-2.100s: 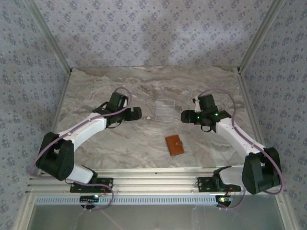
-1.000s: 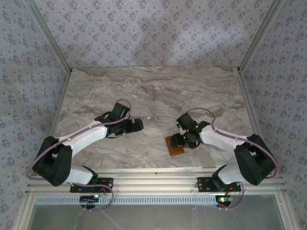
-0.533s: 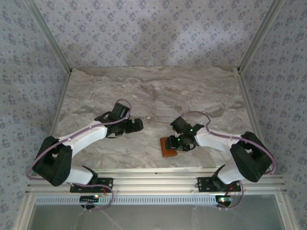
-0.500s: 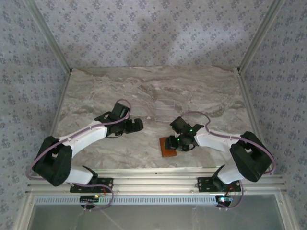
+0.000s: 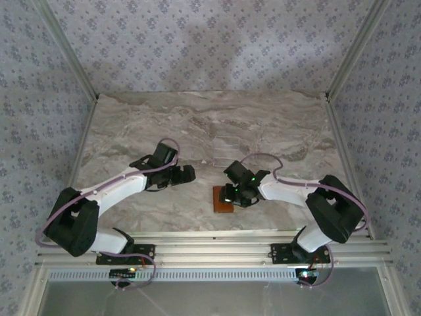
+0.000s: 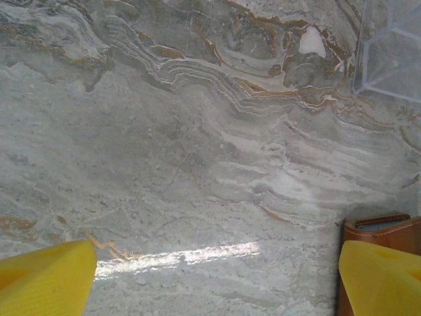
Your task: Take the credit cards out of the card holder
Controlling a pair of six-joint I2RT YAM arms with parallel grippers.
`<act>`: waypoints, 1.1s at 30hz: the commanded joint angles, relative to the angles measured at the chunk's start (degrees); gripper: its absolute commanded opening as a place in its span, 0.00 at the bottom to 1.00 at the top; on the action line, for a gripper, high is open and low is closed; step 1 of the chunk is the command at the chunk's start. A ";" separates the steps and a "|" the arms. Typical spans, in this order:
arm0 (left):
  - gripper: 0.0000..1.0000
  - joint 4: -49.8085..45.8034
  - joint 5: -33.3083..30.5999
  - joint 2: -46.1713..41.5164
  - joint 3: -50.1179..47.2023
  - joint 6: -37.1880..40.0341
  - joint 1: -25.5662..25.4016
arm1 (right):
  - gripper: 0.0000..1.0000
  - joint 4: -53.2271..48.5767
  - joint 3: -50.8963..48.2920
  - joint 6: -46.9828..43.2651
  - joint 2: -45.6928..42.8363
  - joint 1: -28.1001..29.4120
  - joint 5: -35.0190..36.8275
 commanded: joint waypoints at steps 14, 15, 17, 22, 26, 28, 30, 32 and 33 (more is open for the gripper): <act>0.92 3.68 3.98 -0.70 -2.44 -2.13 -0.51 | 0.70 -2.24 6.73 -9.25 -0.58 1.36 -1.54; 0.92 3.65 4.02 -0.57 -2.37 -2.13 -0.49 | 0.71 -4.01 6.88 -12.64 -1.98 0.37 -2.21; 0.92 3.61 4.51 -0.24 -1.94 -2.04 -0.55 | 0.71 -7.71 7.40 -21.06 -4.10 -1.41 -4.33; 0.92 3.72 5.44 0.49 -1.23 -2.35 -0.74 | 0.69 -12.06 7.82 -44.19 -8.84 -3.50 -8.15; 0.91 5.42 6.83 1.02 -1.51 -3.35 -0.81 | 0.70 -12.85 7.82 -65.05 -10.66 -2.96 -10.06; 0.90 6.25 7.27 1.15 -1.73 -4.00 -0.76 | 0.72 -13.39 8.08 -74.62 -10.95 -1.59 -9.06; 0.90 6.32 7.49 1.35 -1.65 -4.07 -0.80 | 0.72 -13.36 8.91 -82.10 -10.17 -1.15 -7.78; 0.90 6.07 7.22 1.33 -1.74 -4.26 -0.79 | 0.71 -13.75 10.43 -86.37 -8.42 -1.27 -8.05; 0.90 5.95 7.02 1.29 -1.81 -4.41 -0.89 | 0.70 -14.56 11.68 -89.17 -7.20 -1.30 -8.34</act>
